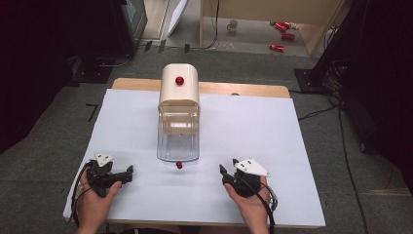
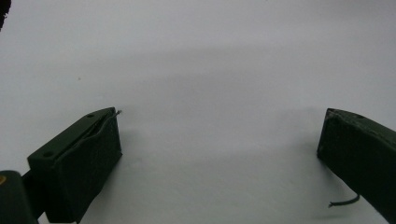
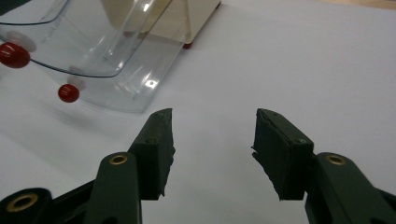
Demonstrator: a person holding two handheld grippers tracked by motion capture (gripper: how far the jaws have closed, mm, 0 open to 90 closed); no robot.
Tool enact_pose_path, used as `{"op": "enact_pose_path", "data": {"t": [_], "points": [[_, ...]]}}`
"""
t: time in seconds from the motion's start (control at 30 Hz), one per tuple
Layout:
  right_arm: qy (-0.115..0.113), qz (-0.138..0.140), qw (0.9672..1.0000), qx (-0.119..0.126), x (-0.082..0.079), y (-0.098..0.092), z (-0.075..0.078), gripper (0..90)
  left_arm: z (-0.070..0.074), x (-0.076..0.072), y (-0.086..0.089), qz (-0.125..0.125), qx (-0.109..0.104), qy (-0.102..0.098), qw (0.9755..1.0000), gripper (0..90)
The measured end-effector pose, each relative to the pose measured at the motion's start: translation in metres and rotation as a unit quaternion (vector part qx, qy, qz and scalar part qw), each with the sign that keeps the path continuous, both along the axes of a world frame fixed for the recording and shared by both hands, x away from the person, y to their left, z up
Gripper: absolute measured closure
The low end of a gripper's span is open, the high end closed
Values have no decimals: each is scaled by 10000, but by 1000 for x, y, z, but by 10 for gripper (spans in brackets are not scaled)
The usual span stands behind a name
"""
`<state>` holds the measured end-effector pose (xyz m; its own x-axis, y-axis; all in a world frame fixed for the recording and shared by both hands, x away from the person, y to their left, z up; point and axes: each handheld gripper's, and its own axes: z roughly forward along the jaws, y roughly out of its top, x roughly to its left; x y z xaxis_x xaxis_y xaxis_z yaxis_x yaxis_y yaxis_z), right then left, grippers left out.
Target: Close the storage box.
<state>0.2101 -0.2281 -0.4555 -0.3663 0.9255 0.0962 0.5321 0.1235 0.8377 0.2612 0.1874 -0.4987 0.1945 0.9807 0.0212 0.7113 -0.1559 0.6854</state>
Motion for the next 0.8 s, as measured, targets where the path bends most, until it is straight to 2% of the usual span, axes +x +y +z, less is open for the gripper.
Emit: {"op": "enact_pose_path", "data": {"t": [0.5,0.8], "points": [[23,447,9988,208,1,34,3,576,0,0,0,1,-2,0,10000,0],[15,624,9978,210,1,50,3,593,0,0,0,2,-3,0,10000,0]]}}
